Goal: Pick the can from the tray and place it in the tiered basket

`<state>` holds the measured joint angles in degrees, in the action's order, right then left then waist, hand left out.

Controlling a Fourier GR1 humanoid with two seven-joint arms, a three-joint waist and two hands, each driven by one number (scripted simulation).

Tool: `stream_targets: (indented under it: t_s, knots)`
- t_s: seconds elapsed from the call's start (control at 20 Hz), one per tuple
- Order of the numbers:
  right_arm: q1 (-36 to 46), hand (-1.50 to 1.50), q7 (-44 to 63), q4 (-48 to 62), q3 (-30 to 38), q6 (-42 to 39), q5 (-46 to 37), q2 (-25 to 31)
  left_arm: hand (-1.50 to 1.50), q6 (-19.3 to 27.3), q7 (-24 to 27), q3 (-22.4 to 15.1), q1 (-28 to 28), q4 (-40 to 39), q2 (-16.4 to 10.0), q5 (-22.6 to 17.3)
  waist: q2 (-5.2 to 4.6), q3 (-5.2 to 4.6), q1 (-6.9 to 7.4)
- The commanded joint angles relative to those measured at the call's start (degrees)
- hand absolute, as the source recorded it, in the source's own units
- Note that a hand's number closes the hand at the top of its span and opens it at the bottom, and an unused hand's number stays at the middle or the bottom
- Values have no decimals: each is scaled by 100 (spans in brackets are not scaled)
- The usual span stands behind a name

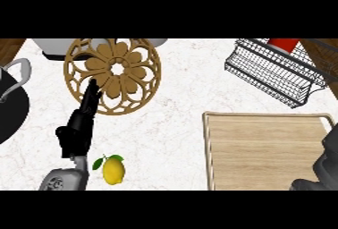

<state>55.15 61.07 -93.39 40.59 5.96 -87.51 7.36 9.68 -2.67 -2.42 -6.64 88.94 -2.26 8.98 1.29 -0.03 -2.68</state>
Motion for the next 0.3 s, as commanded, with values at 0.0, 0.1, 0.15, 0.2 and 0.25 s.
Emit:
stream_targets:
  t_s: [0.0,0.1,0.15,0.2,0.25]
  knots:
    - [-842,-150,211,-1889,33,-469,309,-603,0,5,-43,78,58,104,-42,-45,34,5,-98]
    - [-1128,-150,246,-2741,-9,-1040,311,-713,0,27,-17,-61,270,278,24,15,62,2,-105]
    - [-1594,-150,305,-3013,-192,-1037,593,-719,0,84,-21,83,67,42,-62,62,31,5,-104]
    - [-1701,-150,305,-3413,-97,-1171,898,-723,0,-46,121,134,153,-49,-114,-57,40,5,-144]
    - [-2138,-150,307,-3775,-276,-1335,1073,-726,0,39,141,92,15,-69,-18,-14,-2,6,-76]
